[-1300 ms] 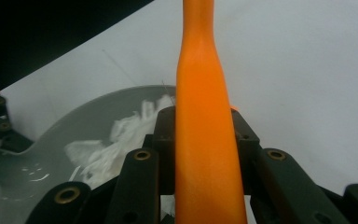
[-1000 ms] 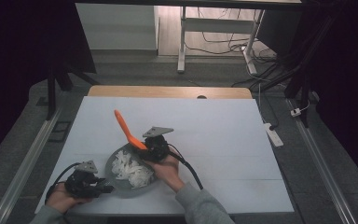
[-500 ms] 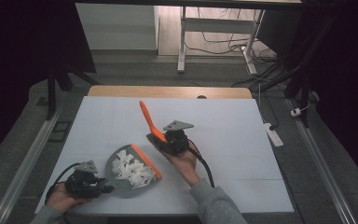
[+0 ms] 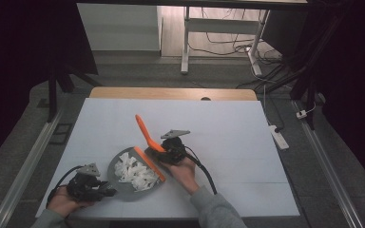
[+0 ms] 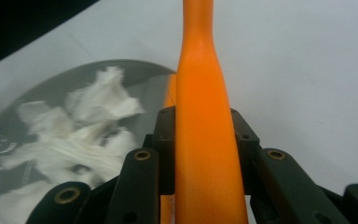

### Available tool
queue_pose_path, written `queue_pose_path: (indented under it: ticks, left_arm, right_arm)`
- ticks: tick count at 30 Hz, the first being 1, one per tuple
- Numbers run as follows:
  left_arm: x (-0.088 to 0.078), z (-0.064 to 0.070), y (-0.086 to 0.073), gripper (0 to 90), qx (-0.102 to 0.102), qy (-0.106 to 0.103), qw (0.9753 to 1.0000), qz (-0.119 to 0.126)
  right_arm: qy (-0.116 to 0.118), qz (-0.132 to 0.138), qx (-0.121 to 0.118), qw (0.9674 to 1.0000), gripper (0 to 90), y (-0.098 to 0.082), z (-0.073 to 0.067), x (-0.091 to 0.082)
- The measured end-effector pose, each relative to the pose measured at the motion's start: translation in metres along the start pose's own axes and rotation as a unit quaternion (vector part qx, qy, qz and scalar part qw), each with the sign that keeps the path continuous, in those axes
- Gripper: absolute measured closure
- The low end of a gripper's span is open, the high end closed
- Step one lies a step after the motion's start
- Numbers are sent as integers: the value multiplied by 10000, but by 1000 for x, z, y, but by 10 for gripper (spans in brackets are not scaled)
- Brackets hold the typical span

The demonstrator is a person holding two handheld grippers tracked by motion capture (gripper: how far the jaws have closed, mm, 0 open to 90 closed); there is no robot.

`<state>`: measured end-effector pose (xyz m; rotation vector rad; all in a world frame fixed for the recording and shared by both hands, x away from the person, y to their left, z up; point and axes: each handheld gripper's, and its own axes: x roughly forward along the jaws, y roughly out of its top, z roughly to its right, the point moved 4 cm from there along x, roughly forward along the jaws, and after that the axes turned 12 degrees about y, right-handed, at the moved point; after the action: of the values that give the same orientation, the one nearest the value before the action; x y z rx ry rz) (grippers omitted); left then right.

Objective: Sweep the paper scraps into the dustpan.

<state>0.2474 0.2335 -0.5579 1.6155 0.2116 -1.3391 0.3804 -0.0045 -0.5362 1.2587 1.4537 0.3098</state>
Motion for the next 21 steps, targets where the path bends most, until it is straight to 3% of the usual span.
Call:
queue_pose_path:
  ticks: [6,14,21]
  left_arm:
    - [0,0,0,616,-13,-4,10000,7]
    - [1,-1,-1,616,-22,-18,10000,27]
    - [1,-1,-1,616,-29,-28,10000,42]
  right_arm:
    - [448,111,80,9989,708,3,-18,6]
    - [383,460,-19,9982,708,13,-17,-13]
    - [147,720,-112,9972,708,19,-7,-38]
